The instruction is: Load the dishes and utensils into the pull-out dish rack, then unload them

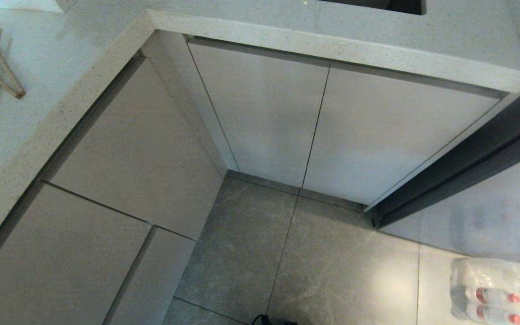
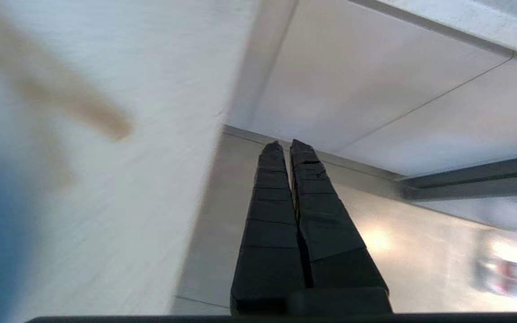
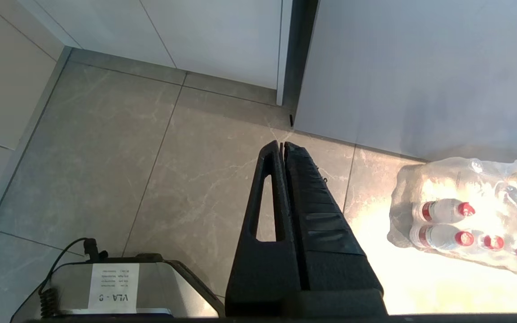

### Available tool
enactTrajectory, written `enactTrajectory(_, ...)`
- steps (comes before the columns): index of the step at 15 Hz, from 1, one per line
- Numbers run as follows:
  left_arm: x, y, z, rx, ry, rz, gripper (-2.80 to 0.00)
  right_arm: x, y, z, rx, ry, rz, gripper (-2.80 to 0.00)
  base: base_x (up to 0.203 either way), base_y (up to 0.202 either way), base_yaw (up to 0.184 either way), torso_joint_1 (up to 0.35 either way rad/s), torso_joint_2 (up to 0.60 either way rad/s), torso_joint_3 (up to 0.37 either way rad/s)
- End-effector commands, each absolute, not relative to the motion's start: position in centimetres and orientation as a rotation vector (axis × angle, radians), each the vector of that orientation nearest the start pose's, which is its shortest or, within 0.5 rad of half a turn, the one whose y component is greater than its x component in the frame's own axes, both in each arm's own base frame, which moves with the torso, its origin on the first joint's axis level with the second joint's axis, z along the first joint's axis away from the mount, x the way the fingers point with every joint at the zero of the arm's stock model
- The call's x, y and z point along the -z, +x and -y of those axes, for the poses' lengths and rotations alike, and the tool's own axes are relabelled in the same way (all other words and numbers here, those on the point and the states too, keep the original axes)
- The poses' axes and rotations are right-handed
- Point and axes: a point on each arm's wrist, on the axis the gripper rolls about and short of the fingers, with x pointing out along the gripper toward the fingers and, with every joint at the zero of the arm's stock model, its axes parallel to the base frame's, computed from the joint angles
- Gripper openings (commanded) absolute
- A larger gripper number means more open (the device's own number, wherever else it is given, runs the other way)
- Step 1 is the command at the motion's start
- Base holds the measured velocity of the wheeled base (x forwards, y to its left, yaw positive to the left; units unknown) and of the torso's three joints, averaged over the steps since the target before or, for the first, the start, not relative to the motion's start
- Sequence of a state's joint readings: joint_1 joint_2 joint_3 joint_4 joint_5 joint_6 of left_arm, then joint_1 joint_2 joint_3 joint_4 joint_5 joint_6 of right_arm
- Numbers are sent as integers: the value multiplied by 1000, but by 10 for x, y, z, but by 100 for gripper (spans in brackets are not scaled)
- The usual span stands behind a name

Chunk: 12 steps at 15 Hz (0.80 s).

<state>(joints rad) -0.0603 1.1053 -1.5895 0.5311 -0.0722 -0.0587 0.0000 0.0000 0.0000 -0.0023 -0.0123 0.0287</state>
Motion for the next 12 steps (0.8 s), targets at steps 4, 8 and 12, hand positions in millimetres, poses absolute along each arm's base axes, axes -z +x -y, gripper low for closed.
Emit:
enactTrajectory(4,-356,-13,1,77,-25,54,-280,-76,-23,0,12,29,3,-280,0,0,0,0,0,0)
enactTrajectory(8,-280,-53,2,59,64,187,-280,-76,-23,0,12,29,2,-280,0,0,0,0,0,0)
enactTrajectory(12,-209,-62,1,42,113,220,-280,-76,-23,0,12,29,2,-280,0,0,0,0,0,0)
